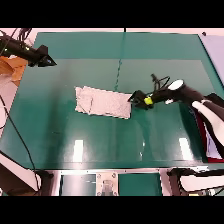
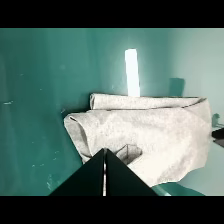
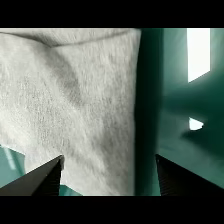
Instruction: Fold the shirts.
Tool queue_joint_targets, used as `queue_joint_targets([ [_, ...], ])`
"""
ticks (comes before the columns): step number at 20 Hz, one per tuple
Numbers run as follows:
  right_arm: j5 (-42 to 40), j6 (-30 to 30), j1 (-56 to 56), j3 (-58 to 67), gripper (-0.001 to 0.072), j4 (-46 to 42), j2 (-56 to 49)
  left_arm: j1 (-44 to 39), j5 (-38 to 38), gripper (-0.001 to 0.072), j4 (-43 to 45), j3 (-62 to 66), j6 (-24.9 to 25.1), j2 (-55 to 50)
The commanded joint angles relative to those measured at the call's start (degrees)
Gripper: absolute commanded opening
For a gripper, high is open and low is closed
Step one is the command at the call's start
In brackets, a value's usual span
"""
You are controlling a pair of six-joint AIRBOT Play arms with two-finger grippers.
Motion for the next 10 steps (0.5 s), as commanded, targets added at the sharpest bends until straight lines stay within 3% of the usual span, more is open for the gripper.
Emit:
queue_joint_targets([
  [1,-7.4,-8.1,6.0,-3.7,0.0639,15.6,-4.4,0.0,0.1,0.0018,2.4,0.1,0.0,0.0],
  [3,-8.5,-8.2,9.3,-0.9,0.0625,18.5,-7.7,0.0,0.0,0.0018,3.1,0.1,0.0,0.0],
  [4,-8.2,-8.7,10.1,0.8,0.04,19.3,-8.3,0.0,-0.1,0.0018,3.2,0.1,0.0,0.0],
  [5,-7.5,-10.3,10.4,2.7,0.0026,19.6,-8.1,0.0,-0.2,0.0018,3.2,0.1,0.0,0.0],
  [10,-2.9,-9.6,4.2,16.2,0.0011,19.3,0.8,0.0,-0.5,0.0018,3.3,0.1,0.0,0.0],
])
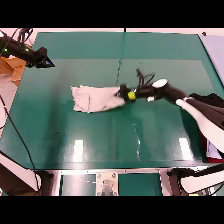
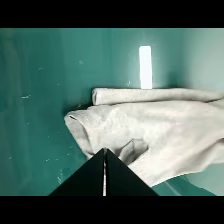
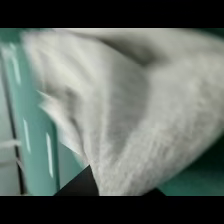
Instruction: Fold the shirts.
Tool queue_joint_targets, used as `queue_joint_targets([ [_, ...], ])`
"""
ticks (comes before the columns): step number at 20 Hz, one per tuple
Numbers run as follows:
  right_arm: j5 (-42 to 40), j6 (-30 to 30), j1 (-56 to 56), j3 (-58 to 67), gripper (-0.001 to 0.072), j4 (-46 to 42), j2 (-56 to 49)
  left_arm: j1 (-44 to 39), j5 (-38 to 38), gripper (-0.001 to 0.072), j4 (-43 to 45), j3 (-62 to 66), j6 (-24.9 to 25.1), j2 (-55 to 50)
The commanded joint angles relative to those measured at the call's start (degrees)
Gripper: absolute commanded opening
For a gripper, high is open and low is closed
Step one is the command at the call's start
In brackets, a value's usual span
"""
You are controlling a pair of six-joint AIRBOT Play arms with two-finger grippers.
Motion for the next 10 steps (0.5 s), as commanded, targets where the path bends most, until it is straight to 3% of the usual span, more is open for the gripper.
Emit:
queue_joint_targets([
  [1,2.7,1.7,-6.5,9.4,0.0011,-0.2,6.9,0.0,-0.3,0.0018,0.2,0.1,0.0,0.0],
  [5,9.4,10.7,-24.2,19.1,0.0011,-8.3,13.0,0.0,-0.3,0.0018,0.2,0.1,0.0,0.0],
  [10,17.9,14.6,-49.1,23.1,0.0012,-8.9,13.8,0.0,-1.3,0.0018,0.2,0.0,0.0,0.0],
])
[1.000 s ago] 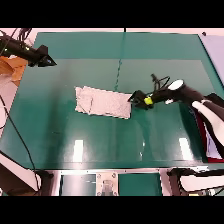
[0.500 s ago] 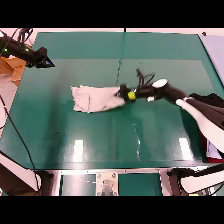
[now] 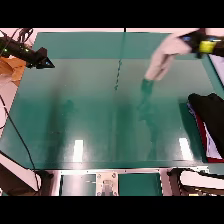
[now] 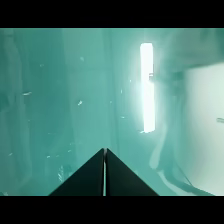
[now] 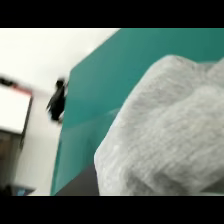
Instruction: Fold the shirts.
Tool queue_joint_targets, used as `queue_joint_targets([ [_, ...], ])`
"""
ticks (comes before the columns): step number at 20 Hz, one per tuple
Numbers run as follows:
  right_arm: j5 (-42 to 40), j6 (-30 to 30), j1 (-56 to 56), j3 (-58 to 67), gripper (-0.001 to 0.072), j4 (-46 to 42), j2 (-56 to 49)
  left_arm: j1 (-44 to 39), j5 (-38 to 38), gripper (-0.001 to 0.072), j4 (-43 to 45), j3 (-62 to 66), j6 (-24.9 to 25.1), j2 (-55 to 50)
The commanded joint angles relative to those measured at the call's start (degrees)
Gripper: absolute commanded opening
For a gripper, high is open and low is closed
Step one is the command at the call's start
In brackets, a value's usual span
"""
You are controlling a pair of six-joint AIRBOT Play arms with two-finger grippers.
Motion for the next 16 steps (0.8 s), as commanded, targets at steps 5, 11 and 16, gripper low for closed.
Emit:
queue_joint_targets([
  [5,13.1,13.7,-31.6,2.2,0.0011,-15.6,6.4,0.0,-0.4,0.0018,0.0,-4.5,0.1,0.1],
  [11,25.6,16.2,-45.5,0.4,0.0011,-37.6,14.6,0.0,-0.4,0.0018,0.1,-4.7,1.6,0.2],
  [16,28.5,16.7,-48.3,-13.2,0.0012,-47.9,19.3,0.0,-1.0,0.0018,0.0,-4.7,2.0,0.2],
])
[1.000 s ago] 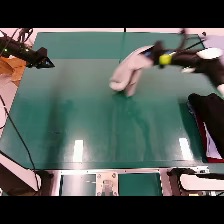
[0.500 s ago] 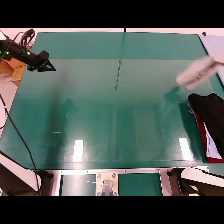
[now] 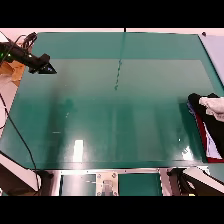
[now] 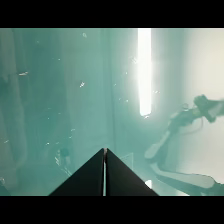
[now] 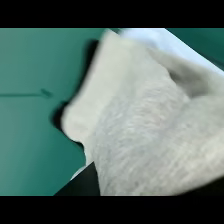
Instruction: Fold the shirts.
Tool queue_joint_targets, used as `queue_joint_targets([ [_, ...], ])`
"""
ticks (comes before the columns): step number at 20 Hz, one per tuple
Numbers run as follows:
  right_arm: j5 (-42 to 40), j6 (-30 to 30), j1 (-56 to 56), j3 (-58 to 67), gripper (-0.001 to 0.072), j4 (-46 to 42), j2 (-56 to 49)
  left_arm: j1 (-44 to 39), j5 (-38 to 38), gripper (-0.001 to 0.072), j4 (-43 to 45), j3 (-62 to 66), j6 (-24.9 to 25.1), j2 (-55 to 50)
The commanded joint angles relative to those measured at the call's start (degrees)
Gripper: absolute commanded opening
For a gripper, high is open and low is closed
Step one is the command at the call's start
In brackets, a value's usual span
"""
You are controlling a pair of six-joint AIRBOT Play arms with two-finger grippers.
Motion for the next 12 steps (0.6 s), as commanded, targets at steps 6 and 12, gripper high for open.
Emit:
queue_joint_targets([
  [6,5.4,1.6,-2.1,-17.5,0.0012,-19.7,3.3,0.0,-2.1,0.0018,-0.2,0.0,1.5,0.0],
  [12,10.9,2.0,-2.1,-17.5,0.0644,-22.6,3.3,0.0,-2.0,0.0018,-1.2,0.0,3.1,0.1],
])
